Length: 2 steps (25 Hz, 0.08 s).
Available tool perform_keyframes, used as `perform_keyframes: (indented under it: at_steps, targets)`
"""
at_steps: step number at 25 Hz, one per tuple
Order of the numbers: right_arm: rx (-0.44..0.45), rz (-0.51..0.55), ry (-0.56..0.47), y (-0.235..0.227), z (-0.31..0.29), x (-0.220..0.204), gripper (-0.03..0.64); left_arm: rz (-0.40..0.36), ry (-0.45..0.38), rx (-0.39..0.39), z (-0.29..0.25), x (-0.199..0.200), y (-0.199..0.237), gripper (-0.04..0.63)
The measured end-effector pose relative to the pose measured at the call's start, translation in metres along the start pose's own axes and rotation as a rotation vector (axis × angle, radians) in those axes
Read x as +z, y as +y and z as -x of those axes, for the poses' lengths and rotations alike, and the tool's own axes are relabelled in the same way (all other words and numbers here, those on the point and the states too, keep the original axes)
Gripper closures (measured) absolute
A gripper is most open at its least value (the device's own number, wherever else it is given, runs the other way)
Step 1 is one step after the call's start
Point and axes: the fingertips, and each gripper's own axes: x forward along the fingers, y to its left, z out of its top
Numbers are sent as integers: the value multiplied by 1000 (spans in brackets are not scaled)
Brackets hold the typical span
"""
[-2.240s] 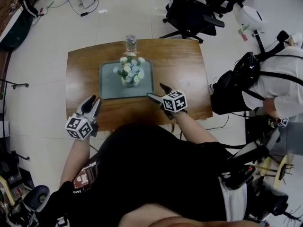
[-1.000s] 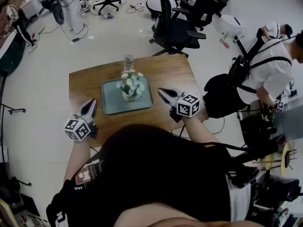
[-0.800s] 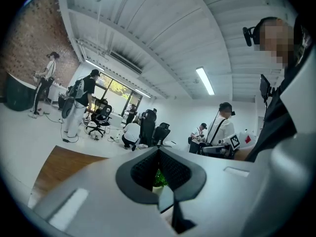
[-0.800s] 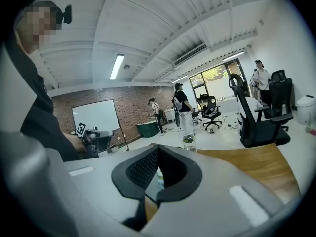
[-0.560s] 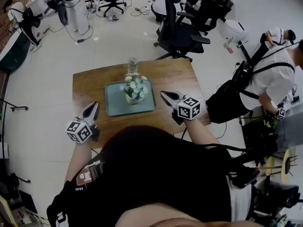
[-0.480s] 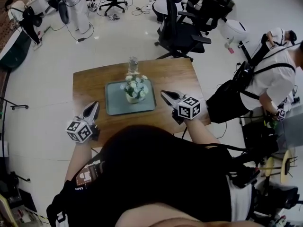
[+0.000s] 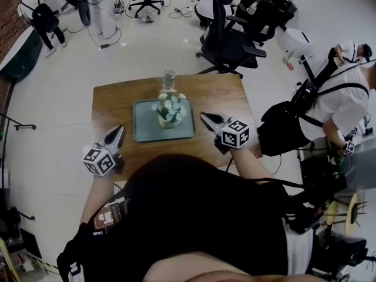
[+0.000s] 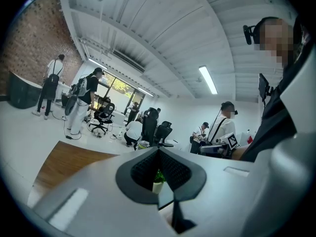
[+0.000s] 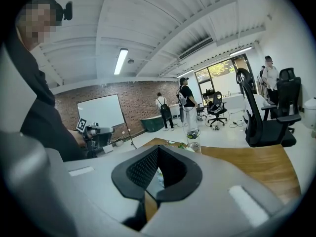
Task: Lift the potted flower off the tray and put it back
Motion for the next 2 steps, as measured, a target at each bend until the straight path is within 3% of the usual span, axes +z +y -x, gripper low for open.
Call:
perform_keyframes:
  at_steps: [2]
  targets:
    - [2, 4, 3, 0, -1, 0, 604, 0, 0, 1, 0, 0, 1, 594]
